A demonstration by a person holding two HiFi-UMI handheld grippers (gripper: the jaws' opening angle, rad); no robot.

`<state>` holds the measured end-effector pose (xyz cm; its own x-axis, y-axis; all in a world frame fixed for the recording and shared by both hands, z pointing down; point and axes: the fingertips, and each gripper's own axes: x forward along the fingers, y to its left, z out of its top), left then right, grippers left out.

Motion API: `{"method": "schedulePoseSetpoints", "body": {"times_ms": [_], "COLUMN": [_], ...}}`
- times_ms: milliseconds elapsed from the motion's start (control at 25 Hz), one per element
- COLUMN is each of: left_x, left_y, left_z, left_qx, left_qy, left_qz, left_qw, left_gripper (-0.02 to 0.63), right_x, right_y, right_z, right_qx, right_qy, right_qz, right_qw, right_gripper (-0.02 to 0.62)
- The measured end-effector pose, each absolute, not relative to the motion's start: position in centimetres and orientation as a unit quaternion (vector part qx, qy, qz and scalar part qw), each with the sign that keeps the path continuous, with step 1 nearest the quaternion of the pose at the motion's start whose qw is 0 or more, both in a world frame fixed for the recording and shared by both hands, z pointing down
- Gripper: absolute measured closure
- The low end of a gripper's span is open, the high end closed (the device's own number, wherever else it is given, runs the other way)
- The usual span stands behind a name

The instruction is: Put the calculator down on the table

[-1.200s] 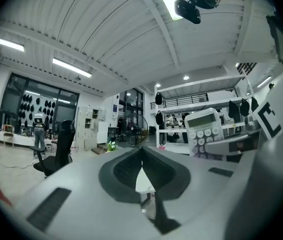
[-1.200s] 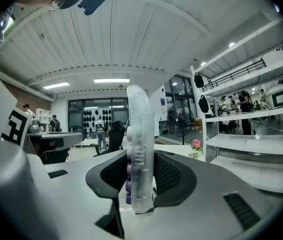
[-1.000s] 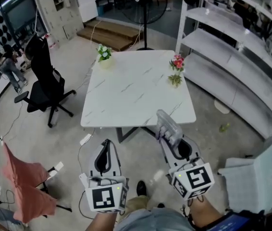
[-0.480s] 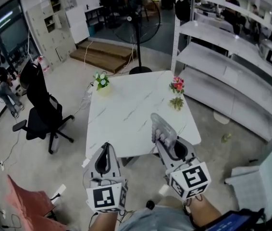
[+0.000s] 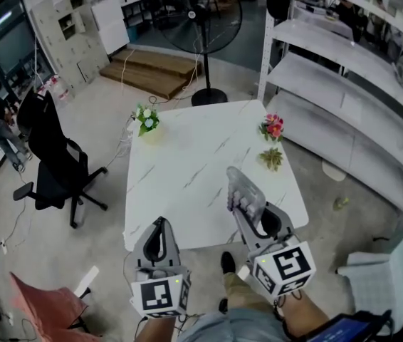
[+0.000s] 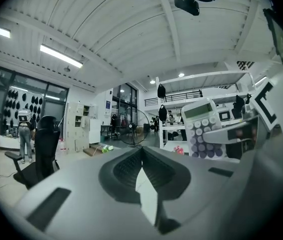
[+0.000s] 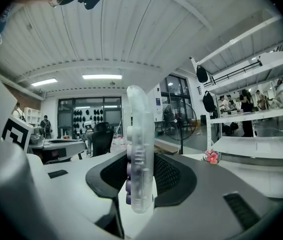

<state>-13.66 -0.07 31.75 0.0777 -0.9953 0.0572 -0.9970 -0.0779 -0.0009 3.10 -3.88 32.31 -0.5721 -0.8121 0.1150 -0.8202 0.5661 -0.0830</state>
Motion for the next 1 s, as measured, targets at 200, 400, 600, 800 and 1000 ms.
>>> {"method": "schedulePoseSetpoints", "body": {"times_ms": [200, 400, 600, 800, 1000], "left_x": [-14.4, -15.0, -16.0, -16.9, -18.8], "left_y": [-6.1, -12.6, -16.9, -18.7, -19.6], "left_z": [32.0, 30.8, 27.9, 24.6, 24.7], "left_qx": [0.726, 0.721, 0.707, 0.701, 0.683], "left_qy": [-0.686, -0.692, -0.707, -0.711, -0.728], "left_qz": [0.029, 0.035, 0.025, -0.004, 0.006], "left_qw": [0.016, -0.001, -0.026, -0.058, -0.057], "left_gripper": [0.598, 0.597, 0.598, 0.598, 0.598], "right_x": [2.2, 1.1, 0.2, -0.9, -2.7], "right_y": [-9.9, -16.5, -21.8, -24.4, -25.8], "right_z": [33.8, 33.6, 30.9, 27.9, 27.7], "right_qx": [0.449, 0.433, 0.422, 0.412, 0.403], "right_qy": [-0.889, -0.897, -0.904, -0.91, -0.915], "right_qz": [0.082, 0.089, 0.071, 0.047, 0.039], "right_qw": [0.039, 0.034, 0.013, -0.004, -0.003], "right_gripper": [0.449, 0.449, 0.449, 0.449, 0.449]}}
